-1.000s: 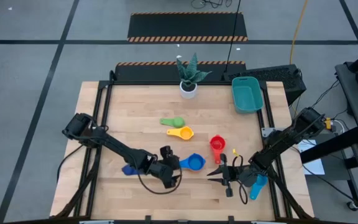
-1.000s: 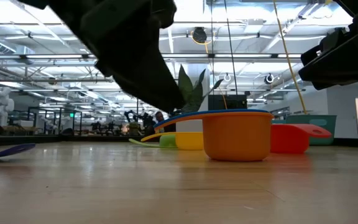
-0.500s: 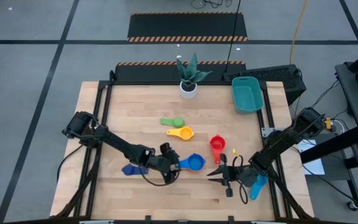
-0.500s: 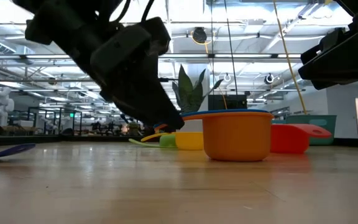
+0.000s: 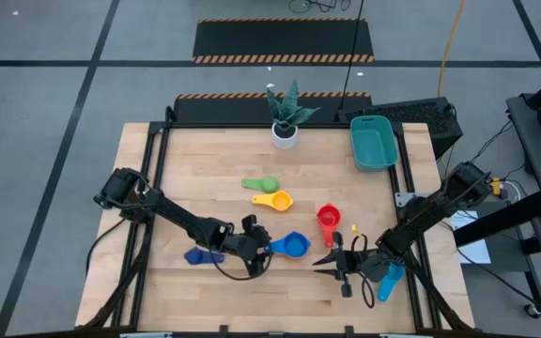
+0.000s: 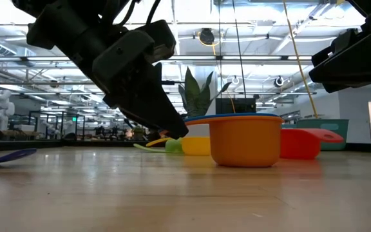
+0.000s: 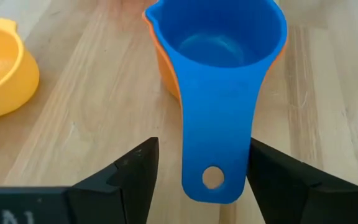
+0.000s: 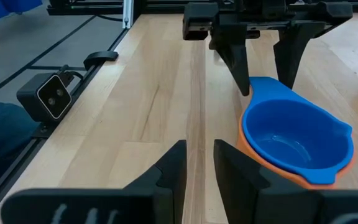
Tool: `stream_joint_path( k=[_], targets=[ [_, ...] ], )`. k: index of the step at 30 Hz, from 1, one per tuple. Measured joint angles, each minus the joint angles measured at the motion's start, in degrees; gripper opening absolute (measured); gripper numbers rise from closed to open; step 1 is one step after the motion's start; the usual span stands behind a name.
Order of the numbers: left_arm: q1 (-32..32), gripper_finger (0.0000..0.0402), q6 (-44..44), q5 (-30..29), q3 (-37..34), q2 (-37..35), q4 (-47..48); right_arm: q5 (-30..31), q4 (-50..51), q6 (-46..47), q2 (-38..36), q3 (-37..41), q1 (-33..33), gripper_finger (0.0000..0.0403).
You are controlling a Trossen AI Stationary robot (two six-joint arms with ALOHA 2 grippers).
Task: Nest measuring cups in basket
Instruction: Stack the blue measuring cup on top of the orange measuring cup, then stack the red measuring cup on top of the blue measuring cup
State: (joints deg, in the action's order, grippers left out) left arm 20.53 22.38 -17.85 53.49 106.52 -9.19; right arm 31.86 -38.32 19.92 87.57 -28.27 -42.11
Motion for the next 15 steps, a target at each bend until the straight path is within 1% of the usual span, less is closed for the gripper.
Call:
stream_joint_path(
  k=[2, 6, 10, 15],
  targets=[
    [0.0, 0.0230, -0.5, -0.1, 0.0, 0.0, 0.0, 0.1, 0.0, -0.1, 0.0, 0.0, 0.0, 0.0072],
    [0.0, 0.0230, -1.0, 0.0, 0.0, 0.0, 0.0, 4.3, -2.7, -2.5, 0.0, 0.0, 0.0, 0.0072],
    [0.0, 0.0230, -2.0, 1.7, 0.0, -2.2, 1.0, 4.5, -6.9, -6.2, 0.0, 0.0, 0.0, 0.0075],
    [0.0, 0.0230, -4.0, 1.8, 0.1, -5.7, 6.4, 7.8, -6.4, -6.9, -0.4, 0.0, 0.0, 0.0080]
  ],
)
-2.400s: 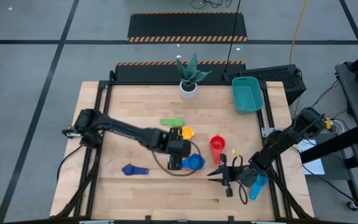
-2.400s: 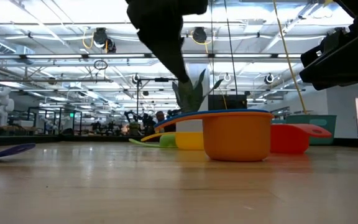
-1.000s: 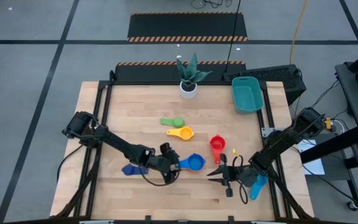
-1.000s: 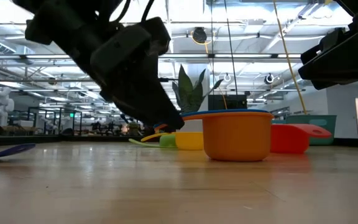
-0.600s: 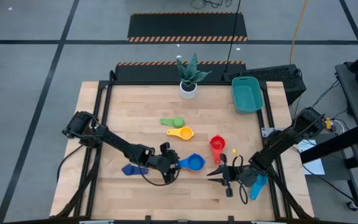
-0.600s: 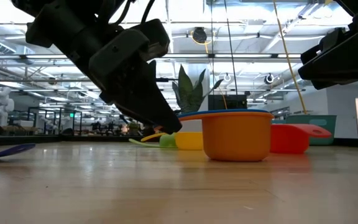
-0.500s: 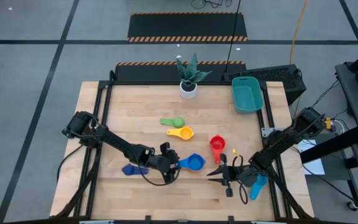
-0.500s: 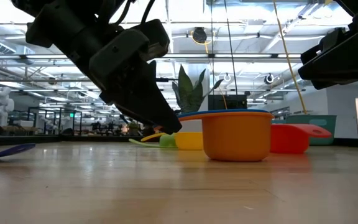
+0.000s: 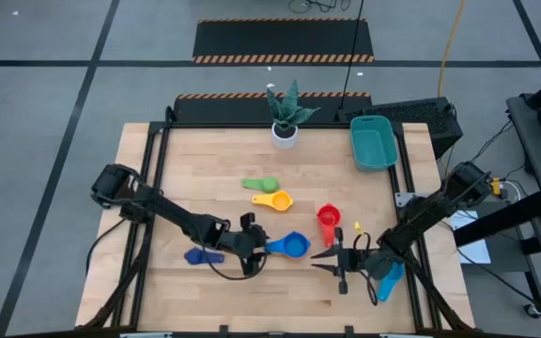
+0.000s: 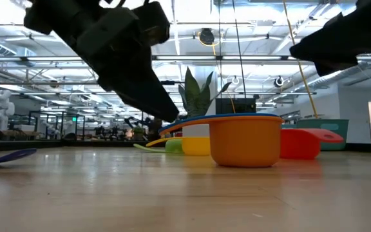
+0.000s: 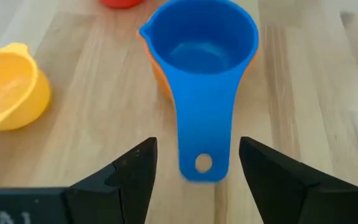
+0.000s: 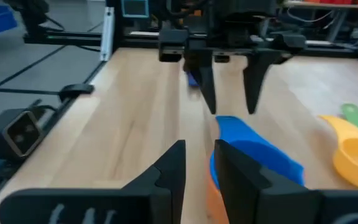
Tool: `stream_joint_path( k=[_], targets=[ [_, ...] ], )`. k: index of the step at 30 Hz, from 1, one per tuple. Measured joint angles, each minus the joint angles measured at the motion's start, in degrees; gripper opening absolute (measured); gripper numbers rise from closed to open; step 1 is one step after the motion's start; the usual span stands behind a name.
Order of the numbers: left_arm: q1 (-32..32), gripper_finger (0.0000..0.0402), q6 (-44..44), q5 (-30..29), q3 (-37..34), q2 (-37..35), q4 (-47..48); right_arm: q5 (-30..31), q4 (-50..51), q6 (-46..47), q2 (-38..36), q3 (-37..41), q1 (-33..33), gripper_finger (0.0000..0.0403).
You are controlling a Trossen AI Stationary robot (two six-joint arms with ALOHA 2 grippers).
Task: Nest measuring cups in basket
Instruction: Stack the red measuring cup on top of the blue measuring cup
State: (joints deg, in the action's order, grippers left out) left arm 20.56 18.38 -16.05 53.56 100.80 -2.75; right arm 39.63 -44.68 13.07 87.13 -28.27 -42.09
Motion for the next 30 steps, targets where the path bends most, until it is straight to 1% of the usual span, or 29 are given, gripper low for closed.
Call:
stream_joint_path(
  k=[3, 7, 9, 12, 16, 18, 21, 24, 30],
  targets=[
    [0.0, 0.0230, -0.9, -0.3, 0.0, -2.4, 3.1, 0.9, 0.8, -0.3, -2.1, 0.0, 0.0, 0.0083],
    [0.2, 0.0230, -1.7, -1.0, -0.1, -4.3, 6.3, 1.4, 5.0, 0.3, -7.5, -0.1, 0.0, 0.0086],
    [0.3, 0.0230, -1.8, -1.5, 0.0, -4.3, 5.7, 2.6, 10.6, 1.7, -10.7, -0.8, 0.0, 0.0086],
    [1.0, 0.0230, -2.0, -2.5, 0.0, -4.2, 6.1, 4.1, 22.8, 5.8, -14.5, -2.6, 0.3, 0.0086],
    [2.2, 0.0230, -1.7, -3.7, 0.0, -3.8, 6.1, 3.6, 38.7, 13.4, -16.5, -6.1, 1.3, 0.0087],
    [2.9, 0.0230, -1.8, -4.4, 0.0, -3.8, 6.0, 1.7, 45.2, 16.8, -16.5, -7.7, 2.0, 0.0087],
    [4.1, 0.0230, -1.8, -5.5, 0.0, -3.8, 6.1, -2.4, 50.9, 20.0, -15.8, -8.9, 3.4, 0.0087],
    [5.2, 0.0230, -2.0, -6.5, 0.0, -3.8, 6.0, -7.5, 52.8, 20.5, -15.1, -9.0, 5.1, 0.0087],
    [5.9, 0.0230, -3.2, -7.5, 0.0, -3.8, 6.1, -17.7, 53.9, 17.1, -14.8, -9.1, 9.4, 0.0087]
  ],
)
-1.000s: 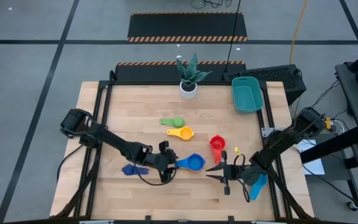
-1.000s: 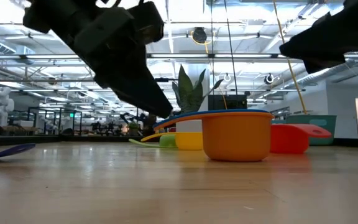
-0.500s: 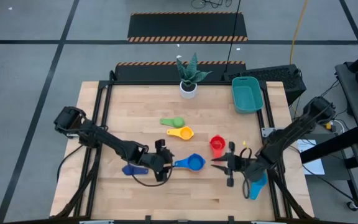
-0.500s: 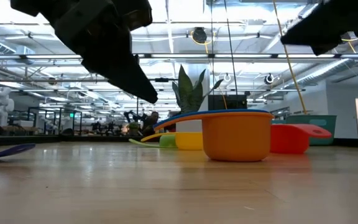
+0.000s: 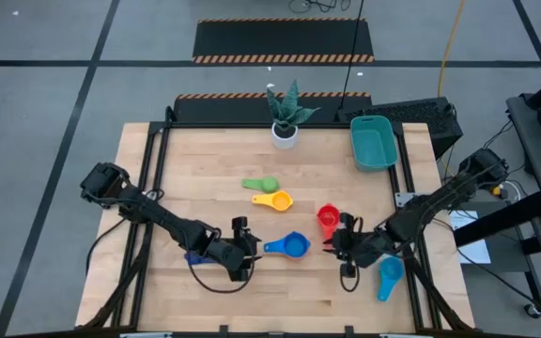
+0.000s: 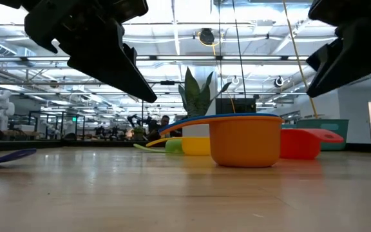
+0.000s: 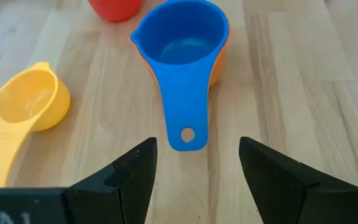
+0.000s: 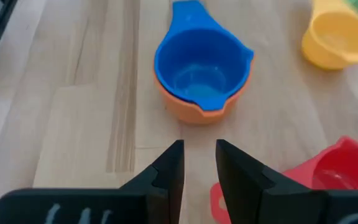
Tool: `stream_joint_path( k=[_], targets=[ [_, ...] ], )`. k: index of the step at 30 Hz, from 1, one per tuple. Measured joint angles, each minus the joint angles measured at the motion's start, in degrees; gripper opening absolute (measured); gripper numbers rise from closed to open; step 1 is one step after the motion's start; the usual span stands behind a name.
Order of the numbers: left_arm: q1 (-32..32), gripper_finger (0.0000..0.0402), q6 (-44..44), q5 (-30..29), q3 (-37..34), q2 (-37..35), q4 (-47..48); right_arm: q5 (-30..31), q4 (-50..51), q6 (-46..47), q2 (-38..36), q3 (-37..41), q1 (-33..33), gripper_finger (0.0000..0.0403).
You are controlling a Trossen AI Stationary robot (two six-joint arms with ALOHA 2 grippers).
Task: Nest measuring cups in basket
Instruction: Stack the red measuring cup on top of the blue measuring cup
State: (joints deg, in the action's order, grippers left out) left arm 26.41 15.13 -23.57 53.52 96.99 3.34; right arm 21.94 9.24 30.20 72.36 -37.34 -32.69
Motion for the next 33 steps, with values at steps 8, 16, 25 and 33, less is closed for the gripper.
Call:
stream_joint_path(
  k=[8, 16, 25, 33],
  targets=[
    [0.0, 0.0230, -0.3, -0.6, 0.0, 0.0, -0.1, -5.8, 16.8, -4.7, 0.0, -4.5, 5.1, 0.0087],
    [0.0, 0.0230, -0.4, -0.6, 0.0, 0.0, -0.5, -8.0, 26.6, -14.6, 0.0, -6.8, 6.8, 0.0087],
    [0.0, 0.0230, -1.4, -0.6, 0.0, 0.0, -3.8, -10.2, 29.3, -23.8, 0.0, -6.8, 11.3, 0.0087],
    [-0.1, 0.0230, -1.3, -0.6, 0.0, 0.0, -5.1, -10.1, 28.8, -34.2, 0.0, -6.5, 15.0, 0.0112]
  ],
)
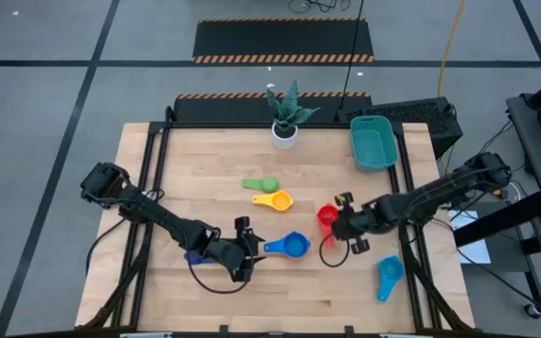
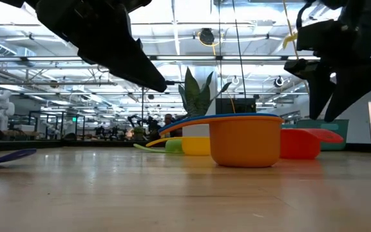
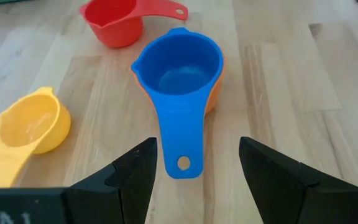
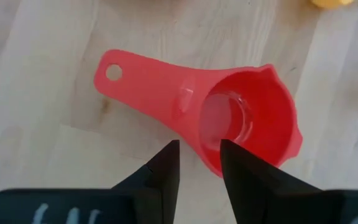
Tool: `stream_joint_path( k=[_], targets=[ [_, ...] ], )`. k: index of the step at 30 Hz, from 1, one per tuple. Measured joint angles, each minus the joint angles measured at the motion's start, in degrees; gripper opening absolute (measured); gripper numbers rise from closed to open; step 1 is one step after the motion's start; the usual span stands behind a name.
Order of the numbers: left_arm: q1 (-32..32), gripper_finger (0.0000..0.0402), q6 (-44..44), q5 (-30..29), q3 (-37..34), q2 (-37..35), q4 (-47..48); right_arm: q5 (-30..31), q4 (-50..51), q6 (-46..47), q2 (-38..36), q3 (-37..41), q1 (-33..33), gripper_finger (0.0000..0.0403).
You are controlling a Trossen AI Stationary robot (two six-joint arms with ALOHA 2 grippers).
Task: Nest measuring cups in basket
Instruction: Stack the red measuring cup on top of the blue measuring cup
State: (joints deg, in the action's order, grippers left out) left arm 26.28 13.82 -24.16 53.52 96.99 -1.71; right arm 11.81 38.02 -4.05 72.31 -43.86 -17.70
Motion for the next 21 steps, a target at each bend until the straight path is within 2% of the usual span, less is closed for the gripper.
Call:
stream_joint_path(
  k=[4, 8, 21],
  targets=[
    [0.0, 0.0230, 0.0, 0.0, 0.0, 0.0, -0.3, 0.0, -1.7, -3.8, 0.0, 1.6, 1.6, 0.0129],
    [0.0, 0.0230, -0.3, 0.0, 0.0, 0.0, -0.1, -1.6, -4.5, -7.1, 0.0, 3.4, 2.7, 0.0130],
    [0.1, 0.0230, -1.2, 0.0, 0.0, 0.0, -0.1, -3.1, -10.4, -10.3, 0.0, 7.1, 5.5, 0.0057]
  ],
)
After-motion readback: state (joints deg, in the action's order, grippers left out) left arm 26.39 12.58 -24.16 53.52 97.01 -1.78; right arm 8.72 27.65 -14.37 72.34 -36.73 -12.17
